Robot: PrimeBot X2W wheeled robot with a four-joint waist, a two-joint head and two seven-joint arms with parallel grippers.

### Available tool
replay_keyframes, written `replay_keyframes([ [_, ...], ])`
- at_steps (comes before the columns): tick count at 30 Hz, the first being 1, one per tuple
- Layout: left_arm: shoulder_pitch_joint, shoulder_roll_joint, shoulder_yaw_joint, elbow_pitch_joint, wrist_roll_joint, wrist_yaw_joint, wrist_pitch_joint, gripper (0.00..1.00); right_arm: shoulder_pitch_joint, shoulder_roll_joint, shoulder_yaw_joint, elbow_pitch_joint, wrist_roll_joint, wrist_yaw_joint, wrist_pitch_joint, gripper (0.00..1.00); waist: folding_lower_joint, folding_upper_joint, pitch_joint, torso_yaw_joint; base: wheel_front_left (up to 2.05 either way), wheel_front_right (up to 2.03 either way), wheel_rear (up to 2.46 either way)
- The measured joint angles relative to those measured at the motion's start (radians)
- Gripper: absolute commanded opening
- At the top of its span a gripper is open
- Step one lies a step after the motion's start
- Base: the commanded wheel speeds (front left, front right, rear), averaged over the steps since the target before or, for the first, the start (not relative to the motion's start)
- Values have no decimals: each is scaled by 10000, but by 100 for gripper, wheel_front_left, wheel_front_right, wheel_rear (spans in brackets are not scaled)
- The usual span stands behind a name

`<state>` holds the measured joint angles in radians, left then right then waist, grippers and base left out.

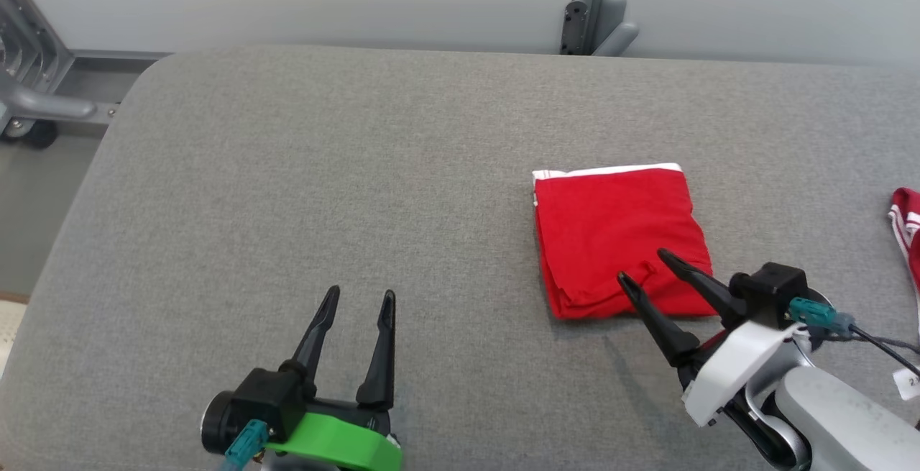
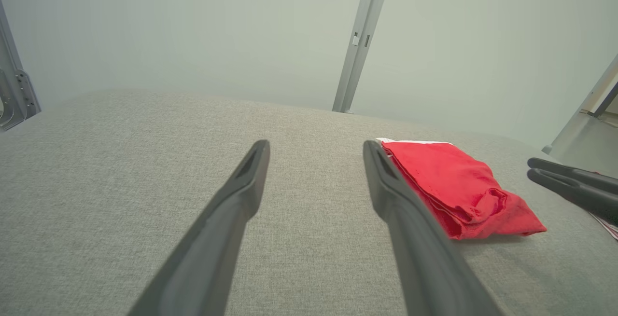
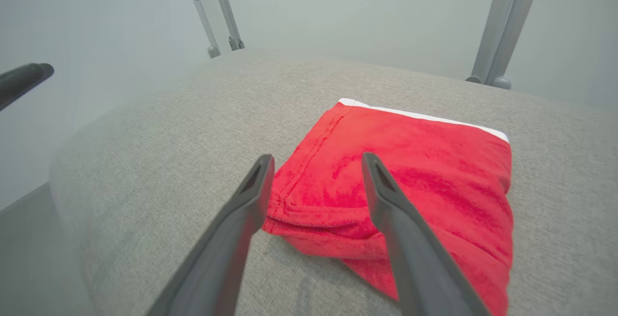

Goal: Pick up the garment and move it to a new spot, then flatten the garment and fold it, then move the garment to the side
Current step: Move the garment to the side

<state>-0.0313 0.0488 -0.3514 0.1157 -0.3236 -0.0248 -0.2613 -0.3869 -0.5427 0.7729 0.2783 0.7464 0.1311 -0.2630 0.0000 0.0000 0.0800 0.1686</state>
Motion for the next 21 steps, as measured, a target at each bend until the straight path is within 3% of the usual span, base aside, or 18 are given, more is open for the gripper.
replay_keyframes([
  [5, 494, -2, 414, 151, -10, 121, 0, 100, 1450, 1175, -2368, 65, -1603, 4, 2, 100, 0, 0, -430, -385, 0, 0, 0],
  [10, 802, 0, 930, 290, 161, 146, 0, 100, 2266, 2374, -4723, -663, -3283, -6, 0, 100, 0, 0, -751, -869, 0, 0, 0],
  [14, 1058, 0, 1269, 324, 238, 132, 0, 100, 3028, 3164, -5517, -1016, -4125, 2, 2, 100, 0, 0, -1019, -1152, 0, 0, 0],
  [21, 1558, 2, 1588, -54, 652, 113, 0, 100, 3834, 3555, -6088, -1824, -5089, 2, 2, 100, 0, 0, -1448, -1416, 0, 0, 0],
])
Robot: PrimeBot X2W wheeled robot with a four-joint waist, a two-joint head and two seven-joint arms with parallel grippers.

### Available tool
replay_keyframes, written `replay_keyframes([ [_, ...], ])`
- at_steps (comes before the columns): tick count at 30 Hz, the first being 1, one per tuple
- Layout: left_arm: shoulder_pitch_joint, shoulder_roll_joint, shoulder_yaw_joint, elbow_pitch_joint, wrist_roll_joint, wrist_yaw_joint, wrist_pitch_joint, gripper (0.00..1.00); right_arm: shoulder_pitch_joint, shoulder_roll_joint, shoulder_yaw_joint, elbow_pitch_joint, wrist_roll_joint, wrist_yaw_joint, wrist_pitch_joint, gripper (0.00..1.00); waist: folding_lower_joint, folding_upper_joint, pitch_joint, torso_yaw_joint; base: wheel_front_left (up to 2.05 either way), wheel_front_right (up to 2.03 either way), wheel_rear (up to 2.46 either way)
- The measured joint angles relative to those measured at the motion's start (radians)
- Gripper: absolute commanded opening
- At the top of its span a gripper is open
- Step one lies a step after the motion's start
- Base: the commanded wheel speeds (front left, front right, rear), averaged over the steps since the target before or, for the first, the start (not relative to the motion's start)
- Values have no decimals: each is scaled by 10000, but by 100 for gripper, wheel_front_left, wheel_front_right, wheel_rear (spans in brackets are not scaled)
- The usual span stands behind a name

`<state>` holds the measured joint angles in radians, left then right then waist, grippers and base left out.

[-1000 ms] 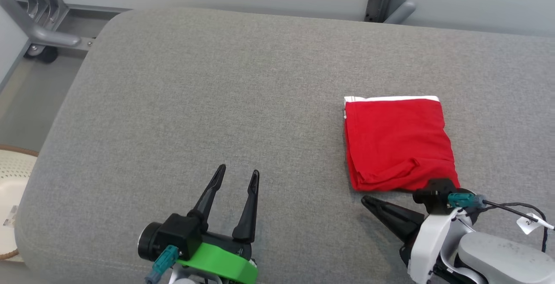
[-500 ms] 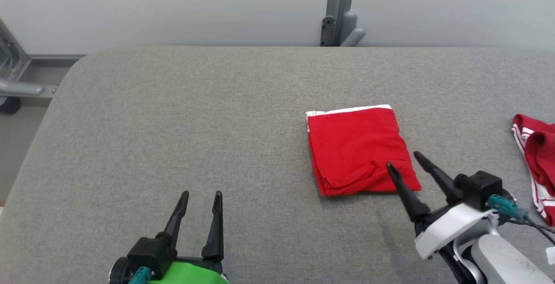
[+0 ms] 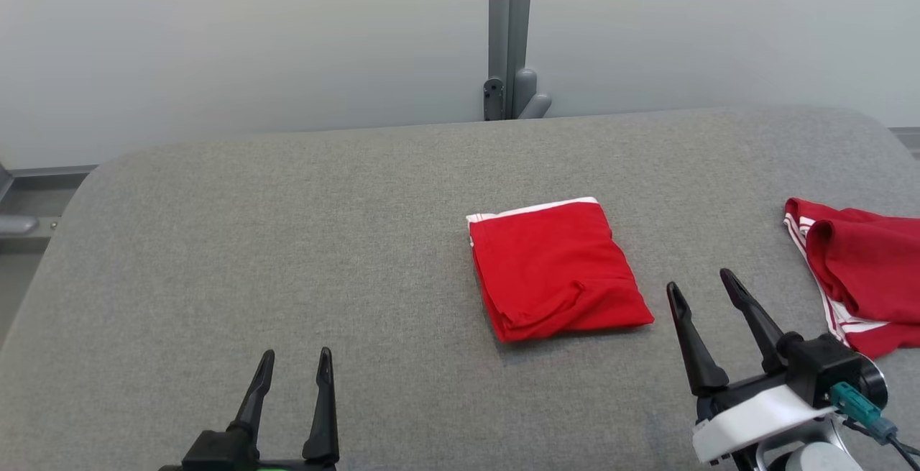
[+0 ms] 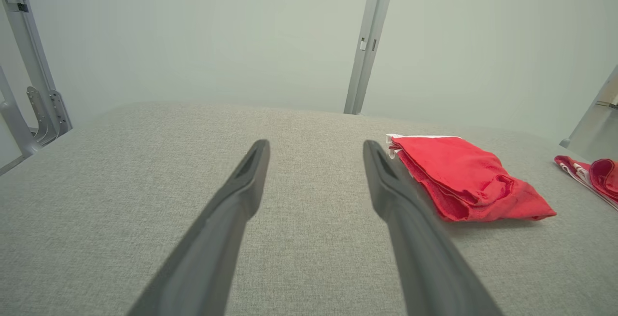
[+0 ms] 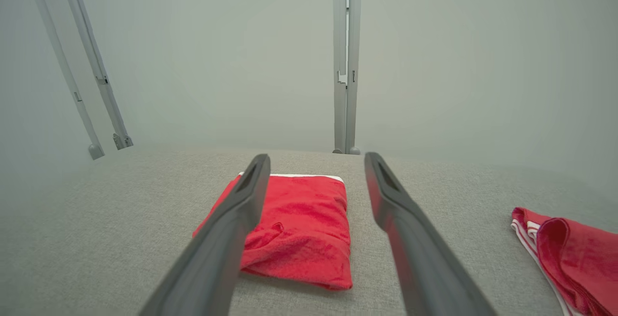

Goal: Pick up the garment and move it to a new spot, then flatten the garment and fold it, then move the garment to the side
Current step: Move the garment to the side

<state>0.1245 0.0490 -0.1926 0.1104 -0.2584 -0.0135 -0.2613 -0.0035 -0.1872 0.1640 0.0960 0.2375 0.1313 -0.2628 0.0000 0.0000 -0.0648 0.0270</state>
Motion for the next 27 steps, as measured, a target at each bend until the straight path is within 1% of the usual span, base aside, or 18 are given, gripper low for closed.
replay_keyframes([
  [4, 303, 0, 203, -495, 384, 96, 0, 100, 388, 46, -265, -251, -261, 0, -2, 100, 0, 0, -96, -68, 0, 0, 0],
  [8, 593, 0, 240, -752, 596, 82, 0, 100, 805, 169, -451, -226, -261, 0, -2, 100, 0, 0, -158, -8, 0, 0, 0],
  [20, 852, 2, 318, -784, 757, -84, 0, 100, 1013, 337, -625, -155, -190, 0, 0, 100, 0, 0, -219, 122, 0, 0, 0],
  [27, 841, 2, 247, -813, 759, -102, 0, 100, 1028, 326, -639, -88, -73, 0, 0, 100, 0, 0, -164, 217, 0, 0, 0],
])
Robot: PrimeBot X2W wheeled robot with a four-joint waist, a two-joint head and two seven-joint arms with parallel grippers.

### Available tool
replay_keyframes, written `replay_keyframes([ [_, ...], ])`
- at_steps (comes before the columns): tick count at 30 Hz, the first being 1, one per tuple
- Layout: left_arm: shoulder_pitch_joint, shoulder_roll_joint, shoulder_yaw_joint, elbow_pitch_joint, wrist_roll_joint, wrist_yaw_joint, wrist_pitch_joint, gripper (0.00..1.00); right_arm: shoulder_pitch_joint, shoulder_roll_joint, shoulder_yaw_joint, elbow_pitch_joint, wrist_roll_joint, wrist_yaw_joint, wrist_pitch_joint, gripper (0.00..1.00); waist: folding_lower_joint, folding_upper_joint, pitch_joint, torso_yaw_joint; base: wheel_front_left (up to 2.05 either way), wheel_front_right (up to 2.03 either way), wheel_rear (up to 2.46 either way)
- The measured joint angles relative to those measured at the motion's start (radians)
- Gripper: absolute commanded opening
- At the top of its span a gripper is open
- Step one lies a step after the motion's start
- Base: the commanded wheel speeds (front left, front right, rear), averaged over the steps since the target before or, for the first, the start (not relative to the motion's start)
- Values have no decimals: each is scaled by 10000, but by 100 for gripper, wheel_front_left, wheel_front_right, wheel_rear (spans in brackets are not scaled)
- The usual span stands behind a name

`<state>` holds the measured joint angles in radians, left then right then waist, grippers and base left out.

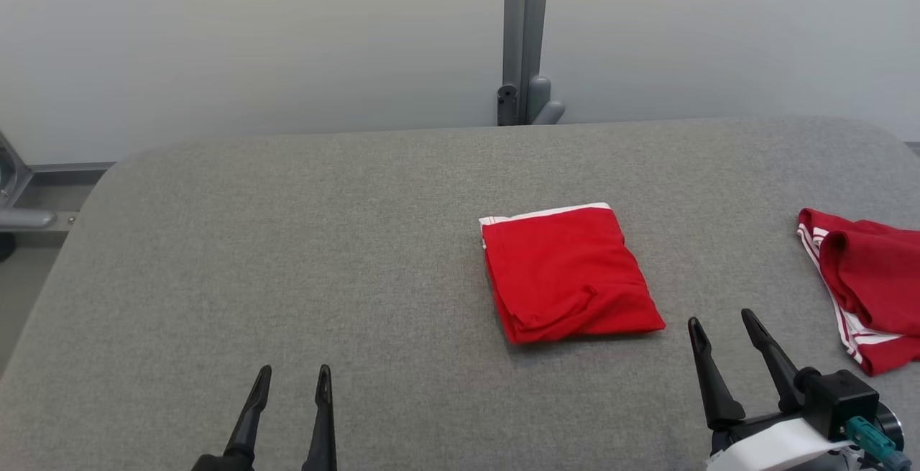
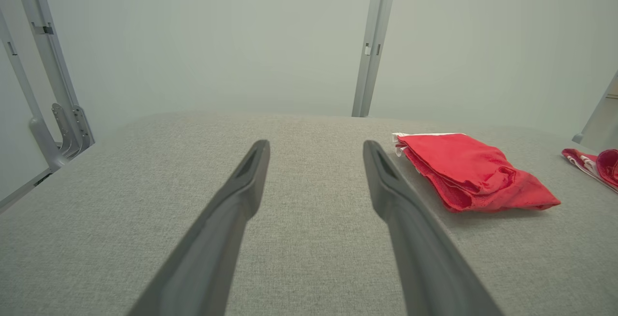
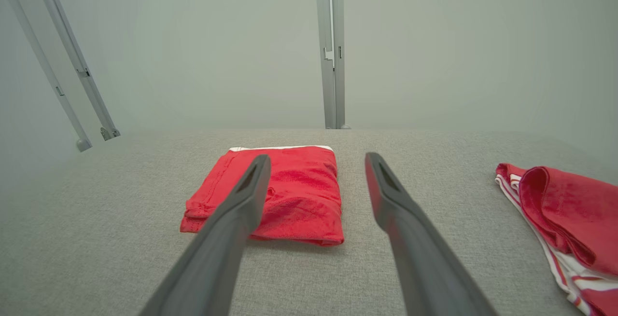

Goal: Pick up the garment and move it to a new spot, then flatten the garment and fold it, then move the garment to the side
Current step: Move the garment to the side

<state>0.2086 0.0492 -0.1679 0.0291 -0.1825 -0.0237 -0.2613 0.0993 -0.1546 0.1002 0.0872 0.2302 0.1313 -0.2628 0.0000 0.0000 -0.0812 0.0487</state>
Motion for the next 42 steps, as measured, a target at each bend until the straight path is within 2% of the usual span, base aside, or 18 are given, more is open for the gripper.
replay_keyframes([
  [6, -73, 0, -167, -278, 0, -117, 0, 100, -238, -33, 38, 407, 420, 0, -2, 100, 0, 0, 176, 204, 0, 0, 0],
  [11, -271, 0, -366, -464, -4, -178, 0, 100, -1241, -491, 625, 1870, 1745, 0, 0, 100, 0, 0, 481, 453, 0, 0, 0],
  [12, -290, 0, -407, -456, -13, -203, 0, 100, -1492, -616, 769, 2192, 2136, 0, 0, 100, 0, 0, 545, 518, 0, 0, 0],
  [13, -380, 0, -456, -454, -17, -209, 0, 100, -2090, -874, 1074, 2895, 3114, -2, 0, 100, 0, 0, 676, 663, 0, 0, 0],
  [14, -424, 0, -493, -449, -25, -219, 0, 100, -2373, -1055, 1313, 3106, 3626, -4, 0, 100, 0, 0, 749, 737, 0, 0, 0],
  [17, -666, 0, -585, -441, -88, -307, 0, 100, -3263, -1540, 1964, 3549, 5467, -2, 102, 100, 0, 0, 1042, 928, 0, 0, 0],
  [20, -969, 0, -677, -426, -132, -387, 0, 100, -3931, -2084, 2451, 3929, 7206, -4, 750, 100, 0, 0, 1386, 1113, 0, 0, 0],
  [24, -1383, 2, -838, -410, -222, -468, 0, 100, -4619, -2823, 2823, 4226, 8751, -6, 1417, 100, 0, 0, 1865, 1378, 0, 0, 0],
  [29, -1856, 4, -951, -464, -387, -483, 0, 100, -5310, -3590, 3390, 4573, 9534, -6, 2105, 100, 0, 0, 2521, 1701, 0, 0, 0],
  [34, -2110, 4, -1039, -443, -523, -514, 0, 100, -5765, -3845, 3858, 4899, 10222, -6, 2832, 100, 0, 0, 3110, 1982, 0, 0, 0],
  [38, -2248, 4, -1076, -408, -539, -531, 0, 100, -5993, -3864, 3944, 5064, 10773, 4, 2945, 100, 0, 0, 3428, 2156, 0, 0, 0],
  [39, -2278, 4, -1083, -385, -539, -545, 0, 100, -6032, -3852, 3942, 5066, 10934, 4, 2951, 88, 0, 0, 3480, 2192, 0, 0, 0],
  [40, -2312, 4, -1080, -372, -537, -546, 0, 100, -6053, -3848, 3950, 5047, 11064, 4, 2951, 48, 0, 0, 3515, 2220, 0, 0, 0],
  [42, -2364, 4, -1051, -349, -537, -546, 0, 100, -6055, -3875, 4033, 4934, 11200, 4, 2917, 0, 0, 0, 3538, 2230, 0, 0, 0],
])
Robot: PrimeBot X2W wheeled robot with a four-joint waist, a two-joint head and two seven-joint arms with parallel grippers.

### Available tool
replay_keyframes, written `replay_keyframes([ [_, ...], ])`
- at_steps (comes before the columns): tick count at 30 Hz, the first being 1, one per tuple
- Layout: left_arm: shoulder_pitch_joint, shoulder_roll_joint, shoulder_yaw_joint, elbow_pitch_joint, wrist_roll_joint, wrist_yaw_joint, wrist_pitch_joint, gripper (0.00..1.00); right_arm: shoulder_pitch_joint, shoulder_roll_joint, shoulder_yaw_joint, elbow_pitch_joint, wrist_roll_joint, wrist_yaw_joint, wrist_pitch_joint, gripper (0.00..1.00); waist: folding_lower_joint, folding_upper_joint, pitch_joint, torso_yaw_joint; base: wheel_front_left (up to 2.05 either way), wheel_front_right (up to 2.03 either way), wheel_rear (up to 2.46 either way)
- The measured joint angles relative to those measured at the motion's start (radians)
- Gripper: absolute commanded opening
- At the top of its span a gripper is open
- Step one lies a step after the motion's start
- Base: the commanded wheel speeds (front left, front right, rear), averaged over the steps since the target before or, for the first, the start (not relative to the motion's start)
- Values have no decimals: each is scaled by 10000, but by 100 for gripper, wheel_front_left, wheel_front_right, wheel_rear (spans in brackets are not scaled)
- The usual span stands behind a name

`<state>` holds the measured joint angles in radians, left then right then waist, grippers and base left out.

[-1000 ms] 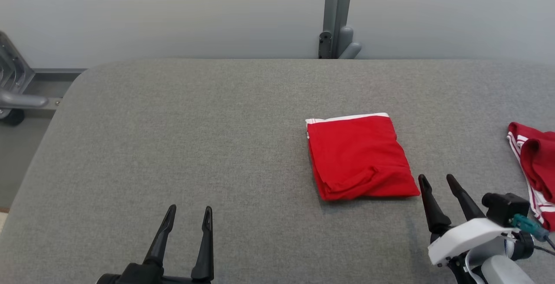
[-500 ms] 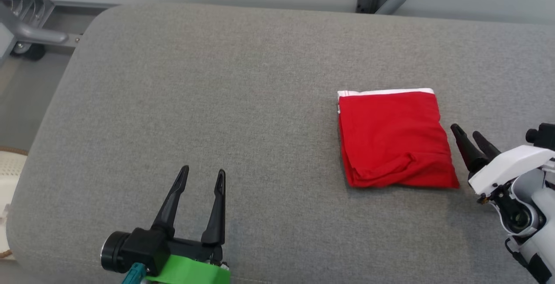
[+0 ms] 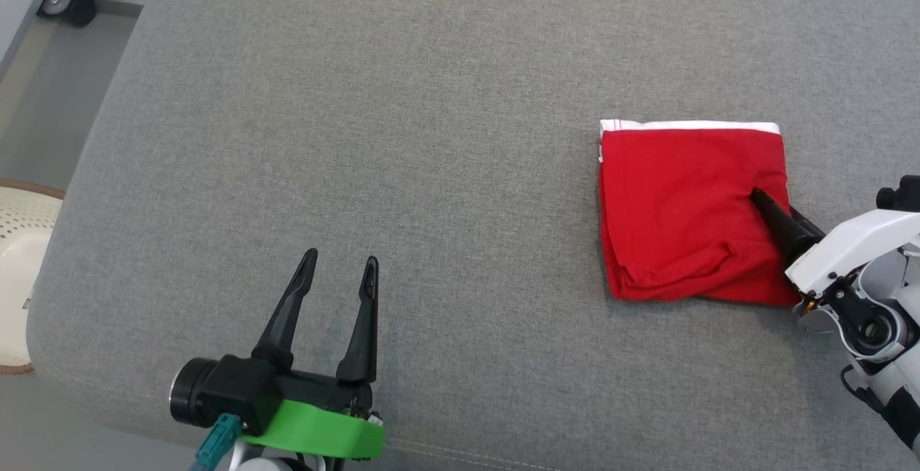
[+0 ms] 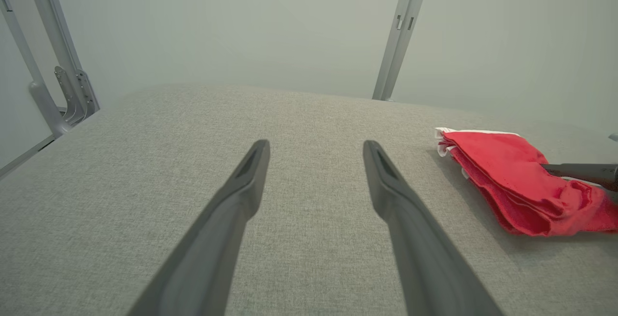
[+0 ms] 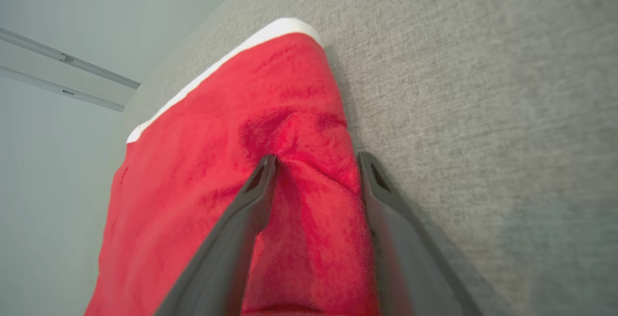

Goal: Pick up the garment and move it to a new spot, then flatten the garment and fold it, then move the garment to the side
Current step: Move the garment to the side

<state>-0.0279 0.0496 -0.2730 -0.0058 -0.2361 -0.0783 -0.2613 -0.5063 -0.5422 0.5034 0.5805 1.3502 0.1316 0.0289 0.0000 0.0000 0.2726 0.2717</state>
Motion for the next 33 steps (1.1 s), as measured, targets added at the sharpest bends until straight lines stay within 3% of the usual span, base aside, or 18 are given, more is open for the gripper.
replay_keyframes([
  [6, -7, 0, 104, -4, 86, -13, 0, 100, 267, -174, 470, -487, 217, -2, -263, 0, 0, 0, -125, -255, 0, 0, 0],
  [15, 69, -2, 222, -52, 433, -157, 0, 100, 569, -700, 1239, -1108, -163, -4, -1553, 0, 0, 0, -375, -1093, 0, 0, 0],
  [33, -79, 69, 569, -167, 1235, -470, 0, 100, -512, -1283, 2951, -1246, -961, -6, -2610, 0, 0, 0, -204, -4216, 0, 0, 0],
])
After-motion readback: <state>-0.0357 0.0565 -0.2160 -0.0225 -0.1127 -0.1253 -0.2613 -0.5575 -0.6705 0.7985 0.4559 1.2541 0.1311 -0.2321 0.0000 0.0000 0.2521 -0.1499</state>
